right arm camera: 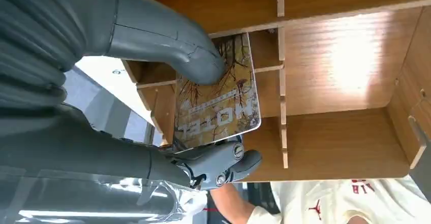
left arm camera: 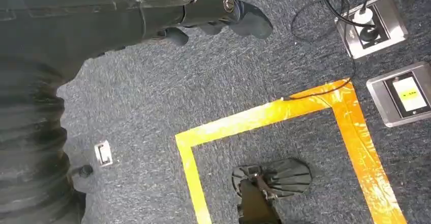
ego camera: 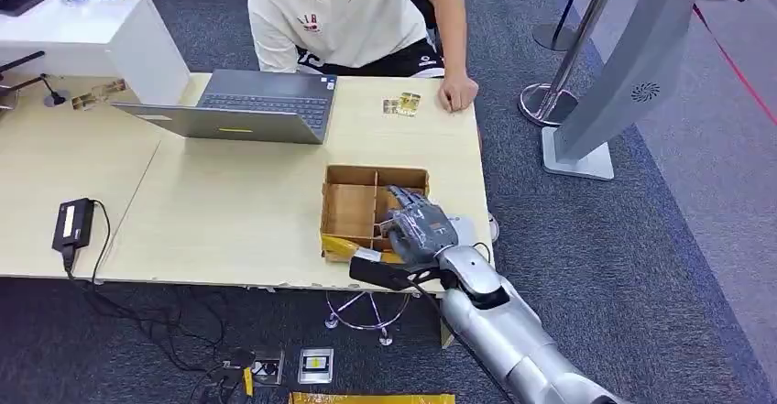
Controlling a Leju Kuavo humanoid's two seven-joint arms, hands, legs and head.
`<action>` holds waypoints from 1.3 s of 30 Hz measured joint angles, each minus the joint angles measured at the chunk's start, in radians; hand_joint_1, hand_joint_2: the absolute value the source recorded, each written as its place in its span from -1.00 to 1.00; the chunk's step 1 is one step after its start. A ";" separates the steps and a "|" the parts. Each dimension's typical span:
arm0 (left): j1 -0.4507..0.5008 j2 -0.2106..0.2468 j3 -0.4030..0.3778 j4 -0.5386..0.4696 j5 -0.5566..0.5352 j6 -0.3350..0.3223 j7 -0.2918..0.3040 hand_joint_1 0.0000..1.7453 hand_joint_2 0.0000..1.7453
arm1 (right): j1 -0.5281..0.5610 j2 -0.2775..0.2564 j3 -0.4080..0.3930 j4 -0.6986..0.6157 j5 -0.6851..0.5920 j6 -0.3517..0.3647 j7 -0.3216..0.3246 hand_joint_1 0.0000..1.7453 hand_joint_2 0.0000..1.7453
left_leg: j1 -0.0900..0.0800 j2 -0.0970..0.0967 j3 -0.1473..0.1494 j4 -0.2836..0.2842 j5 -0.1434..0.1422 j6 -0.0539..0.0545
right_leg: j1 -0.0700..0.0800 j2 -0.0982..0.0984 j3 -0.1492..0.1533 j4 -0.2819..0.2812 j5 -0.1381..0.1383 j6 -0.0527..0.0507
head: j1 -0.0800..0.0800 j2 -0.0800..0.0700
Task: Pass the card to the sensor for recognition and then transmit it.
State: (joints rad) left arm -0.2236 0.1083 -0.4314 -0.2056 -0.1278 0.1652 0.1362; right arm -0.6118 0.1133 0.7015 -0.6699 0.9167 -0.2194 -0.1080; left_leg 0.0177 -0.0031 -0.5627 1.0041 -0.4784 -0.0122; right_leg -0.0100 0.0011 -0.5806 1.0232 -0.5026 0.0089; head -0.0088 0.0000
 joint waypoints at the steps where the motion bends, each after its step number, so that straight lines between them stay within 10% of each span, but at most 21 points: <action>1: 0.000 0.001 0.000 0.000 -0.002 0.000 0.000 -1.00 1.00 | 0.000 0.000 -0.001 0.000 0.000 -0.007 0.000 1.00 1.00 | 0.000 0.000 0.000 0.000 0.000 0.000 | 0.000 0.000 0.000 0.000 0.000 0.000 | 0.000 0.000; 10: 0.000 0.007 -0.001 0.000 -0.020 0.011 -0.053 -1.00 1.00 | -0.091 0.000 -0.092 -0.074 -0.068 -0.205 -0.019 1.00 1.00 | 0.000 0.000 0.000 0.000 0.000 0.000 | 0.000 0.000 0.000 0.001 0.001 0.000 | 0.000 0.000; 23: -0.012 0.008 -0.003 0.000 -0.050 -0.005 -0.052 -1.00 1.00 | -0.290 0.000 -0.251 -0.206 -0.115 -0.197 -0.066 1.00 1.00 | 0.000 0.000 0.000 0.000 0.000 0.000 | 0.000 0.000 0.000 0.000 0.000 0.000 | 0.000 0.000; 39: -0.073 -0.016 -0.005 -0.016 -0.021 -0.017 0.036 -1.00 1.00 | -0.471 0.035 -0.194 0.184 0.227 -0.077 0.101 1.00 1.00 | 0.000 -0.002 0.000 0.000 0.001 -0.001 | 0.000 -0.001 0.001 0.001 0.000 0.000 | 0.000 0.000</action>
State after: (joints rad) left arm -0.2965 0.0927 -0.4360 -0.2220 -0.1491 0.1480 0.1721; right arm -1.0825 0.1488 0.5074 -0.4860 1.1437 -0.2968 -0.0068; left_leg 0.0176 -0.0053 -0.5631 1.0046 -0.4777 -0.0128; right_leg -0.0103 -0.0001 -0.5800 1.0239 -0.5022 0.0092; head -0.0092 -0.0004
